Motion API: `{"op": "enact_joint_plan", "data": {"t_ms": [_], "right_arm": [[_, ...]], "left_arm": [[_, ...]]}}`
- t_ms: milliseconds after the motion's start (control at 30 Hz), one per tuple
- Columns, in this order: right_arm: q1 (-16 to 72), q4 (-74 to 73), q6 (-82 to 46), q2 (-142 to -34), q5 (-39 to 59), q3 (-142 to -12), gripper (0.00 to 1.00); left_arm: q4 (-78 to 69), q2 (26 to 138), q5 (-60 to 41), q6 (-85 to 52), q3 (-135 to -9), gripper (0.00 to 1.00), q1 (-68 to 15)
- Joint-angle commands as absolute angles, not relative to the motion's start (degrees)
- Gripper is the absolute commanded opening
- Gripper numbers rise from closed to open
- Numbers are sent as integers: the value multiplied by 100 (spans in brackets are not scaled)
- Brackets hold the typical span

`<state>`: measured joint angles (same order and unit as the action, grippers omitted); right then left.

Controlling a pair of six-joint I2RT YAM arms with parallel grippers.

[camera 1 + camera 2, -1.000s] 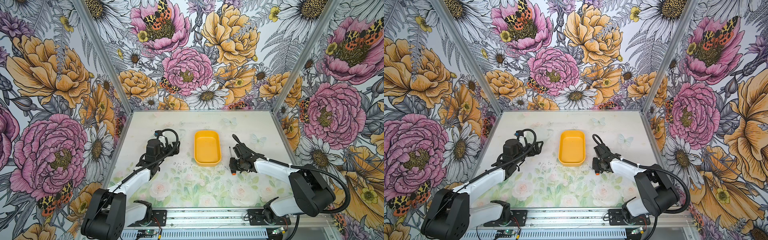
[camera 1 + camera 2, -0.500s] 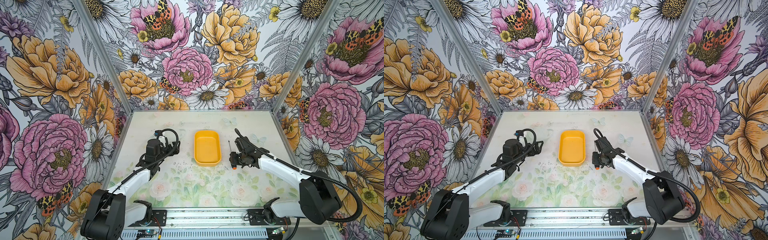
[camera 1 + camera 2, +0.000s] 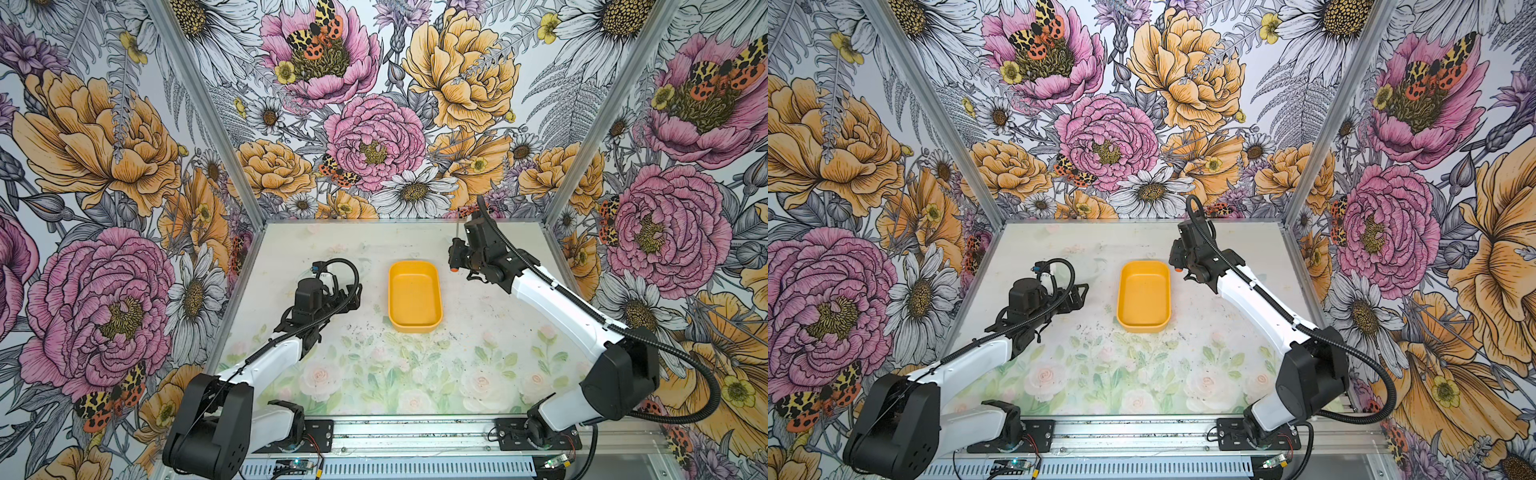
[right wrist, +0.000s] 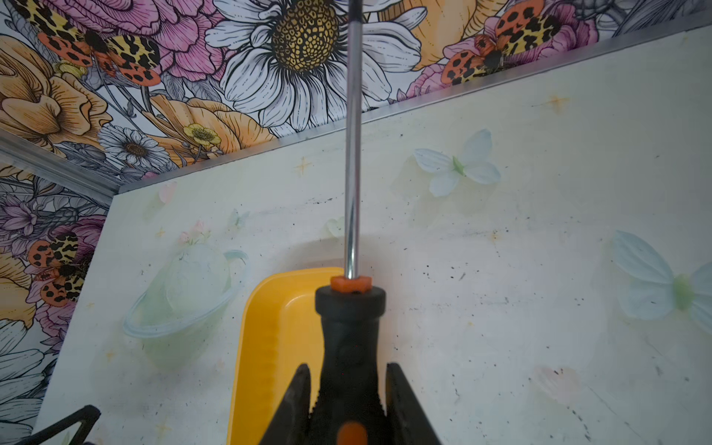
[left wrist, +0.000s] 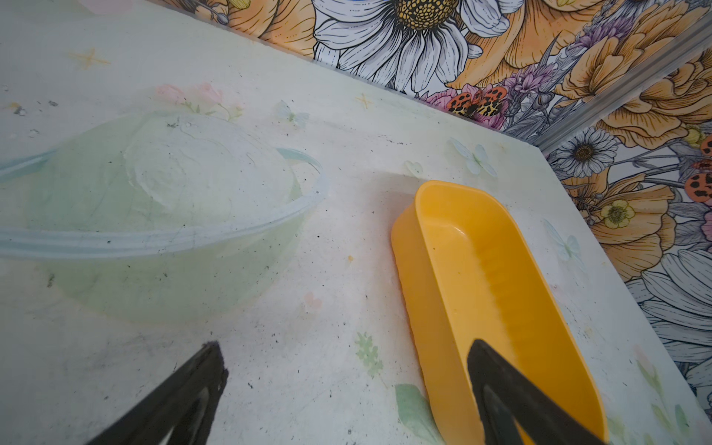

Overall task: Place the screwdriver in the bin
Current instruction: 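Lift the screwdriver with the right gripper and carry it over the yellow bin, then lower the screwdriver into the yellow bin and open the right gripper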

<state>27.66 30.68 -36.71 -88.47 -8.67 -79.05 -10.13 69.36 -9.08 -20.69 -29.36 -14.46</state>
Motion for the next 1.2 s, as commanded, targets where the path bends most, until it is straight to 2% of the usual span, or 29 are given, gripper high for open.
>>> {"op": "enact_joint_plan", "data": {"t_ms": [0,167,400,767,1167], "right_arm": [[3090,3104,-3891,-9142,-1389,-8316,0],[3558,3388,-4152,-9494,-2032,-8480,0],[3963,3811,-4517,-10068,-1860,-8549,0],[4481,3816,-5037,-10498,-1982,-7980,0],[4509,3806,-5091,-10982,-1858,-7812,0]], "left_arm": [[-914,6835,-821,-2065,-3095,99,-1481],[-915,6829,-791,-2068,-3083,99,-1484],[-859,6820,-778,-2057,-3059,99,-1494],[-772,6578,-714,-2074,-2913,99,-1486],[-763,6451,-706,-2112,-2765,99,-1537]]}}
